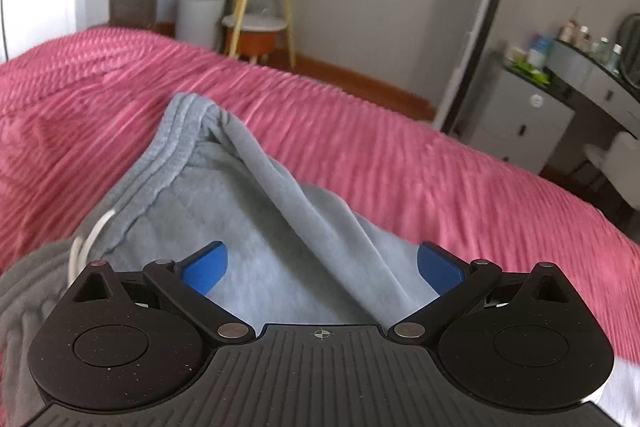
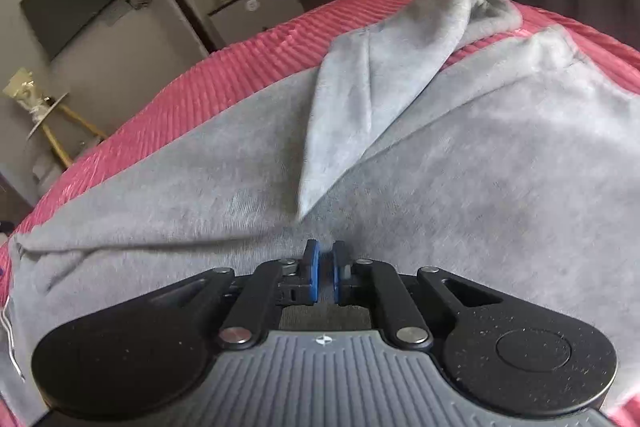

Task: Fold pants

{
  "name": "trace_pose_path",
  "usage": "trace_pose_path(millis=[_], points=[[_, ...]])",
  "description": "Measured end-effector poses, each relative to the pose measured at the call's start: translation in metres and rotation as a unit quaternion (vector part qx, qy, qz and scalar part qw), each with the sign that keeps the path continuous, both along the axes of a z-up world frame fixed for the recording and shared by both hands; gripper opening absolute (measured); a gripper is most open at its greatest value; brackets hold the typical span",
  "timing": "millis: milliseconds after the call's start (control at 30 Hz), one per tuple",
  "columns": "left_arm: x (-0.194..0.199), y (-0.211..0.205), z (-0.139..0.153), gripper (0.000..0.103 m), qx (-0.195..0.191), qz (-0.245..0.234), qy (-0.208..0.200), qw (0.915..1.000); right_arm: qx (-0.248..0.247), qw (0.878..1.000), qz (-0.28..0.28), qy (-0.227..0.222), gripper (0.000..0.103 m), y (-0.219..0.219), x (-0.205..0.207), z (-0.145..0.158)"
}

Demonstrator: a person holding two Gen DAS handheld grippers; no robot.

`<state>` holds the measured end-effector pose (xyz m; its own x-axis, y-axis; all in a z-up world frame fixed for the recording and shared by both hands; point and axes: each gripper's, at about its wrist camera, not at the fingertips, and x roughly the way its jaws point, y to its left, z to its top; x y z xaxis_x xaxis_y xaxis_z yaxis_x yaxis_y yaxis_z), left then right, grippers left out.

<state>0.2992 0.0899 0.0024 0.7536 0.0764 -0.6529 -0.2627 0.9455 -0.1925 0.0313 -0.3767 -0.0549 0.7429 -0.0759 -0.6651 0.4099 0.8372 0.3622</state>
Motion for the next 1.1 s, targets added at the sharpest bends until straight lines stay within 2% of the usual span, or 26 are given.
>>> trace_pose_path(millis=[33,67,133,167,233,267,333,367,400,433,467,500,533,567,633,667,733,833,933,1000,1100], points=[[0.011,0.003,0.0,0.103,-0.003,0.002,0.001,1.0,-0.04,0.999,-0.017,-0.009,0.021,0.0,0.001,0.012],[0.021,0.006,-0.001,0.103,-0.005,0.004,0.002,1.0,-0.088,0.996,-0.026,-0.021,0.048,0.003,0.003,0.021],[0.039,0.009,-0.004,0.103,-0.006,-0.004,0.009,0.9999,-0.179,0.983,-0.009,-0.026,0.082,0.008,0.023,0.034],[0.048,0.01,-0.007,0.103,-0.005,-0.005,0.014,0.9999,-0.208,0.978,0.006,-0.02,0.081,0.009,0.038,0.037],[0.062,0.009,-0.014,0.103,-0.007,-0.015,0.029,0.9994,-0.226,0.974,0.01,-0.024,0.081,0.005,0.066,0.042],[0.068,0.008,-0.02,0.103,-0.005,-0.015,0.043,0.999,-0.222,0.975,0.006,-0.018,0.081,0.002,0.079,0.043],[0.077,0.007,-0.031,0.103,-0.011,-0.018,0.061,0.9979,-0.198,0.98,-0.005,0.032,0.078,-0.008,0.112,0.034],[0.08,0.009,-0.036,0.098,-0.021,-0.024,0.067,0.9973,-0.183,0.982,-0.002,0.05,0.074,-0.011,0.123,0.027],[0.084,0.009,-0.039,0.091,-0.028,-0.029,0.072,0.9966,-0.176,0.982,0.005,0.07,0.072,-0.014,0.134,0.017],[0.088,0.01,-0.044,0.069,-0.037,-0.036,0.083,0.9952,-0.183,0.98,0.004,0.079,0.064,-0.015,0.139,0.009],[0.092,0.011,-0.047,0.064,-0.038,-0.036,0.095,0.9941,-0.187,0.98,0.002,0.068,0.044,-0.017,0.139,0.008],[0.092,0.011,-0.047,0.061,-0.037,-0.035,0.089,0.9947,-0.178,0.982,-0.005,0.057,0.033,-0.023,0.138,0.009],[0.09,0.012,-0.045,0.045,-0.038,-0.041,0.081,0.9951,-0.152,0.987,-0.016,0.047,0.015,-0.034,0.135,0.012],[0.089,0.013,-0.042,0.028,-0.035,-0.041,0.082,0.9952,-0.12,0.992,-0.029,0.04,0.012,-0.045,0.133,0.015],[0.08,0.021,-0.034,0.017,-0.064,-0.031,0.077,0.9945,-0.04,0.998,-0.046,0.021,0.004,-0.071,0.126,0.016],[0.074,0.027,-0.028,0.015,-0.086,-0.022,0.071,0.9936,-0.021,0.998,-0.057,0.011,0.004,-0.08,0.119,0.018],[0.054,0.036,-0.008,0.014,-0.121,-0.017,0.044,0.9915,-0.013,0.997,-0.078,-0.014,0.004,-0.09,0.103,0.032],[0.006,0.041,0.027,0.014,-0.131,-0.032,-0.005,0.9909,0.011,0.99,-0.118,-0.079,0.004,-0.108,0.061,0.061],[-0.069,0.042,0.051,0.014,-0.148,-0.039,-0.05,0.9869,0.039,0.981,-0.144,-0.126,0.003,-0.124,0.009,0.077],[-0.121,0.043,0.051,0.014,-0.149,-0.033,-0.058,0.9865,0.054,0.975,-0.163,-0.142,0.002,-0.131,-0.033,0.079],[-0.177,0.051,0.019,0.017,-0.144,-0.009,-0.024,0.9893,0.067,0.97,-0.191,-0.137,0.003,-0.141,-0.093,0.066]])
